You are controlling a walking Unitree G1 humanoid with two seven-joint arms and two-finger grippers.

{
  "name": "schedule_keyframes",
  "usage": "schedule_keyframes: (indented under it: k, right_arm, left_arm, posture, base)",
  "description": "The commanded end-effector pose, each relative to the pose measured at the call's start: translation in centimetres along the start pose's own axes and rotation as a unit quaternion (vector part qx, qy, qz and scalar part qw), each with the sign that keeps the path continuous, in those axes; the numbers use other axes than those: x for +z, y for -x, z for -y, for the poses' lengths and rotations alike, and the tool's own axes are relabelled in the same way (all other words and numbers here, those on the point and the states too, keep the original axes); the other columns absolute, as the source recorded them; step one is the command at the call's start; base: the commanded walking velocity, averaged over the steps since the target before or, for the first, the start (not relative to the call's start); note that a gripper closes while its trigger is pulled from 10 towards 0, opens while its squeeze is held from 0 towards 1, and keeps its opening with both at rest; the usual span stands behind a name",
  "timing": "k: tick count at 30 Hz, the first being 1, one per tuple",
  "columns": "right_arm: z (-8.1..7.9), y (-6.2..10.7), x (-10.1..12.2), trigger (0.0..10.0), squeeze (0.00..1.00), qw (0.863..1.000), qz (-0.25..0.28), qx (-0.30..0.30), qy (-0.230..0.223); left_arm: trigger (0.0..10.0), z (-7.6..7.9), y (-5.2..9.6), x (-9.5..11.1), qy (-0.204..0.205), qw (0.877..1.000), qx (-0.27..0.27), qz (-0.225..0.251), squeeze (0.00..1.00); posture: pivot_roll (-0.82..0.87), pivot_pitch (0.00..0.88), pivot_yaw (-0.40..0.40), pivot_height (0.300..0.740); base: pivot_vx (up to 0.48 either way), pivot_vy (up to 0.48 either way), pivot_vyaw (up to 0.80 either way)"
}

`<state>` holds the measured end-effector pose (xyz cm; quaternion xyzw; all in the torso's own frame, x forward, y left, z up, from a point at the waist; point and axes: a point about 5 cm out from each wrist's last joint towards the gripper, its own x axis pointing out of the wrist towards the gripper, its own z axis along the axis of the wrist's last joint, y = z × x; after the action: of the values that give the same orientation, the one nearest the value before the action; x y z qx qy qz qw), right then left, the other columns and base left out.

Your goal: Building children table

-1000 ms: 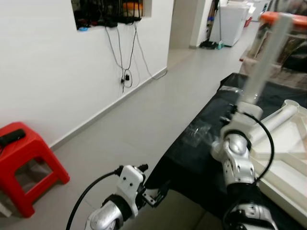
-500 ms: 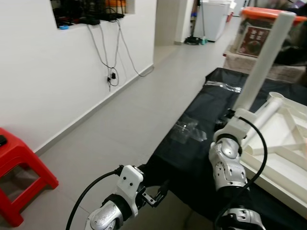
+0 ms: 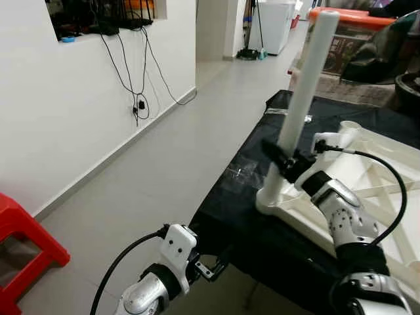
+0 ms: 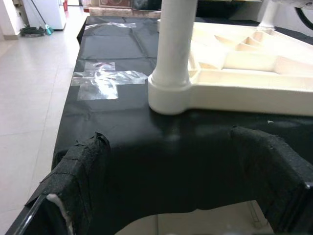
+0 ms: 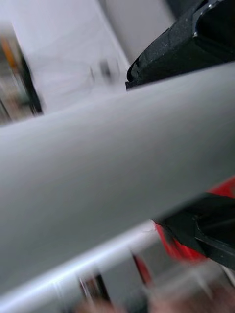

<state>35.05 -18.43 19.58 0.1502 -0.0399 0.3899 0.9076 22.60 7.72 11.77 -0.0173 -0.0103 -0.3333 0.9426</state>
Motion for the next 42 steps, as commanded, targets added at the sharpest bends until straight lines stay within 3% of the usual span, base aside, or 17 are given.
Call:
schedule_keyframes:
  k: [1,8,9,10,11,17,21,23,24,26,29,30,31,32,34,41,42]
  right_arm:
    - [-1.3,-0.6,-1.0,10.0,0.0,0.996,-0.03,0.082,-0.02]
    - [-1.8,-0.9,-1.1,10.0,0.0,0.984,-0.065,0.165,-0.006]
    - [-1.9,-1.1,-1.3,6.3,0.0,0.982,-0.072,0.174,0.003]
    - [-1.9,-1.1,-1.3,6.3,0.0,0.982,-0.072,0.174,0.003]
    - [-1.9,-1.3,-1.4,0.0,0.0,0.981,-0.078,0.179,0.014]
    - [-0.9,-2.0,-1.7,0.0,0.0,0.99,-0.079,0.095,0.068]
    - [1.0,-2.2,-1.3,0.0,0.0,0.992,-0.045,-0.068,0.095]
    - [3.2,-1.3,-0.7,0.0,0.0,0.96,-0.017,-0.257,0.112]
    - [3.2,-1.3,-0.7,0.0,0.0,0.96,-0.017,-0.257,0.112]
    - [5.0,0.7,-0.3,0.0,0.0,0.9,-0.001,-0.42,0.113]
    - [5.7,2.2,-0.3,0.0,0.0,0.858,0.006,-0.5,0.116]
    - [5.9,3.9,-0.3,0.0,0.0,0.809,0.021,-0.577,0.111]
    - [5.9,3.9,-0.3,0.0,0.0,0.809,0.021,-0.577,0.111]
    - [5.7,5.4,-0.4,0.0,0.0,0.758,0.034,-0.642,0.11]
    - [5.0,6.5,-0.7,0.0,0.0,0.707,0.051,-0.698,0.101]
    - [3.3,4.9,-1.7,0.0,0.0,0.711,0.053,-0.697,0.072]
    - [3.1,4.0,-2.0,4.6,0.0,0.726,0.056,-0.682,0.068]
  left_arm:
    - [10.0,0.1,0.1,-0.4,0.004,1.0,-0.001,-0.008,0.0]
    - [10.0,0.1,0.1,-0.4,0.003,1.0,0.001,-0.008,0.0]
    - [10.0,0.1,0.1,-0.4,0.003,1.0,0.002,-0.008,0.0]
    - [10.0,0.1,0.1,-0.4,0.003,1.0,0.002,-0.008,0.0]
    - [10.0,0.1,0.1,-0.4,0.003,1.0,0.001,-0.008,0.0]
    - [10.0,0.2,0.2,-0.5,0.005,1.0,0.0,-0.01,0.0]
    - [10.0,0.3,0.2,-0.5,0.006,1.0,-0.001,-0.011,0.0]
    - [10.0,0.3,0.3,-0.6,0.007,1.0,-0.002,-0.012,0.0]
    - [10.0,0.3,0.3,-0.6,0.007,1.0,-0.002,-0.012,0.0]
    - [10.0,0.3,0.3,-0.6,0.008,1.0,-0.004,-0.013,0.0]
    - [10.0,0.3,0.3,-0.6,0.008,1.0,-0.005,-0.013,0.0]
    - [10.0,0.3,0.3,-0.6,0.008,1.0,-0.006,-0.014,0.0]
    - [10.0,0.3,0.3,-0.6,0.008,1.0,-0.006,-0.014,0.0]
    - [10.0,0.3,0.3,-0.7,0.007,1.0,-0.007,-0.015,0.0]
    - [10.0,0.3,0.3,-0.6,0.007,1.0,-0.008,-0.015,0.0]
    - [10.0,0.3,0.3,-0.6,0.006,1.0,-0.007,-0.014,0.0]
    - [10.0,0.3,0.2,-0.6,0.005,1.0,-0.008,-0.014,0.0]
  posture:
    - [0.11,0.04,-0.042,0.74]
    - [0.11,0.037,-0.046,0.74]
    - [0.11,0.035,-0.047,0.74]
    - [0.11,0.035,-0.047,0.74]
    - [0.11,0.033,-0.047,0.74]
    - [0.11,0.026,-0.048,0.74]
    - [0.11,0.026,-0.047,0.74]
    - [0.1,0.025,-0.041,0.74]
    - [0.1,0.025,-0.041,0.74]
    - [0.1,0.023,-0.037,0.74]
    - [0.1,0.021,-0.038,0.74]
    - [0.1,0.019,-0.039,0.74]
    - [0.1,0.019,-0.039,0.74]
    - [0.1,0.02,-0.037,0.74]
    - [0.1,0.02,-0.041,0.74]
    - [0.1,0.028,-0.038,0.74]
    - [0.1,0.029,-0.038,0.74]
  base:
    - [0.0,0.0,0.0]
    - [0.0,0.0,0.0]
    - [0.0,0.0,0.0]
    - [0.0,0.0,0.0]
    - [0.0,0.0,0.0]
    - [0.0,0.0,0.0]
    - [0.0,0.0,0.0]
    - [0.0,0.0,0.0]
    - [0.0,0.0,0.0]
    - [0.0,0.0,0.0]
    - [0.0,0.0,0.0]
    - [0.0,0.0,0.0]
    - [0.0,0.0,0.0]
    - [0.0,0.0,0.0]
    - [0.0,0.0,0.0]
    - [0.0,0.0,0.0]
    - [0.0,0.0,0.0]
